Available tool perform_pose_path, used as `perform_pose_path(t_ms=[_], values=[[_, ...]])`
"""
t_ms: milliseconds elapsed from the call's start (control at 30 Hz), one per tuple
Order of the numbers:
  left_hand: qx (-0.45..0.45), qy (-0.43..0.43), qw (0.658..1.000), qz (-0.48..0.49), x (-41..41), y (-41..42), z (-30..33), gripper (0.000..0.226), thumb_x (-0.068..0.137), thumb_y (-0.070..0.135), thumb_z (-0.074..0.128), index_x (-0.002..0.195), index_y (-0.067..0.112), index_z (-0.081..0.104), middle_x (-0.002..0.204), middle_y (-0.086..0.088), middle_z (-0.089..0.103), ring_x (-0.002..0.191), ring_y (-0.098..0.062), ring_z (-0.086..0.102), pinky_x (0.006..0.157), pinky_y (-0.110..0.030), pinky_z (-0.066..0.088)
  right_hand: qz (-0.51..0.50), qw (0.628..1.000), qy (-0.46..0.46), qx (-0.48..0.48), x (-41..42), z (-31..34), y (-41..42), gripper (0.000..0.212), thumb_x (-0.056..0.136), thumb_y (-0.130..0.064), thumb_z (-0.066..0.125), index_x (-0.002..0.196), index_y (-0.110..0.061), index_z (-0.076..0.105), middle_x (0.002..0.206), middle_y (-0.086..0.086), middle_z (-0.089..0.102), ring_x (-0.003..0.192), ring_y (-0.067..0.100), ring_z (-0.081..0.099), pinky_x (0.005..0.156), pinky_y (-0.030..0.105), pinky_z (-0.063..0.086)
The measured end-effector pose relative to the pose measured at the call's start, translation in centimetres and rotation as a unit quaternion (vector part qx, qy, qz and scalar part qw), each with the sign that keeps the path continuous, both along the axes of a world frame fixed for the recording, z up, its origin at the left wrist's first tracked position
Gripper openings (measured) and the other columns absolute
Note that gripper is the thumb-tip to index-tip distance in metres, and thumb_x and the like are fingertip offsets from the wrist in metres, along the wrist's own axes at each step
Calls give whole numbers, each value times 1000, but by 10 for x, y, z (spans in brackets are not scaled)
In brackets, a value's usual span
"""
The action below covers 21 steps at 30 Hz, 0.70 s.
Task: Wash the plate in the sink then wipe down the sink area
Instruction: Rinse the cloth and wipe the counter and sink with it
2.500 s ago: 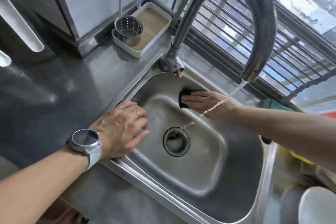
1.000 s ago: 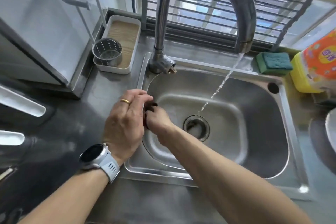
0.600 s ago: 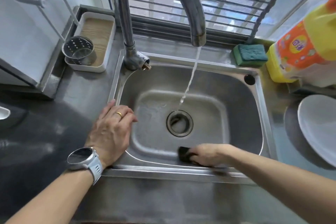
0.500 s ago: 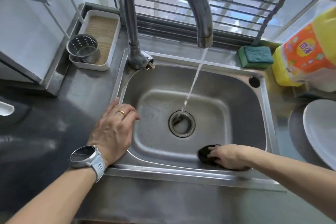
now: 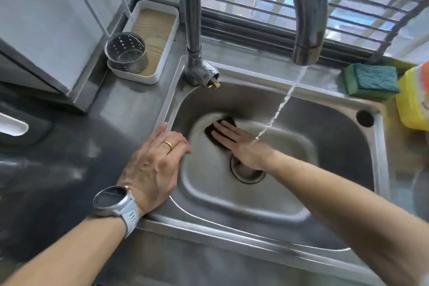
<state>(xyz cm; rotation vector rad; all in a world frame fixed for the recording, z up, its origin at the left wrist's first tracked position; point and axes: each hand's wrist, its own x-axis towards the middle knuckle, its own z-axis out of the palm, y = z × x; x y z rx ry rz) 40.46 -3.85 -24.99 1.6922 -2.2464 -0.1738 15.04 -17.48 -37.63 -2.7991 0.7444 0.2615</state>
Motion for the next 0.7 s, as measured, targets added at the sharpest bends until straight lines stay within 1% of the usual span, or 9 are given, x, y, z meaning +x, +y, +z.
perform_pose_path(t_ms=[100,167,233,333,433,533,600,667,700], values=[[1,-6,1000,4,0,0,-1,36,81,-3,49,101,13,74,105,-4,69,106,-25,67,123,-42,29,4,995,93,-18,-72,15,-21,74,97,-8,50,160,-13,11,168,10,7,155,29,5,126,41,16],[1,-10,1000,3,0,1,-1,36,80,-2,49,101,13,74,105,-3,69,107,-25,67,123,-42,29,-31,983,179,17,-114,30,-15,79,100,-15,45,157,-18,-9,168,7,-11,155,26,-12,127,43,13],[2,-12,1000,1,1,1,-2,36,80,-1,48,101,13,73,105,-3,69,107,-26,67,122,-43,30,-70,956,270,88,-143,47,7,82,102,-19,41,150,-14,-24,165,10,-25,153,29,-22,126,45,-2],[5,-13,1000,2,1,-1,-1,37,79,1,46,101,14,73,105,-3,69,106,-25,67,122,-43,29,-51,922,318,215,-159,69,54,79,101,-11,37,156,-14,-20,163,13,-29,150,29,-28,125,42,-9],[7,-16,1000,2,0,0,0,39,80,2,44,101,14,73,104,-2,69,106,-24,67,124,-41,27,30,919,270,285,-128,64,94,79,97,1,32,161,-21,-10,166,7,-24,148,21,-29,127,43,1],[12,-17,1000,0,0,1,2,39,79,1,44,101,14,73,104,-2,69,106,-23,66,125,-39,26,102,952,143,249,-63,38,105,63,101,-5,24,162,-11,10,169,10,-7,154,27,-15,126,45,12],[18,-16,1000,1,0,1,3,39,80,1,43,101,14,73,104,-2,69,106,-23,66,124,-38,26,128,970,62,199,-14,15,100,58,102,-9,25,160,-9,21,169,9,5,156,29,-1,121,48,28],[16,-14,1000,3,-1,1,4,39,81,1,41,100,14,73,103,-1,68,105,-23,66,123,-40,29,110,981,0,163,28,3,82,57,101,-9,34,158,-13,30,168,6,16,156,28,13,114,46,42],[14,-14,1000,1,-2,1,4,39,81,2,40,100,14,73,103,-1,68,105,-23,66,123,-41,30,90,985,-28,142,44,4,68,55,101,-12,33,157,-15,34,167,6,20,154,29,19,114,44,42]])
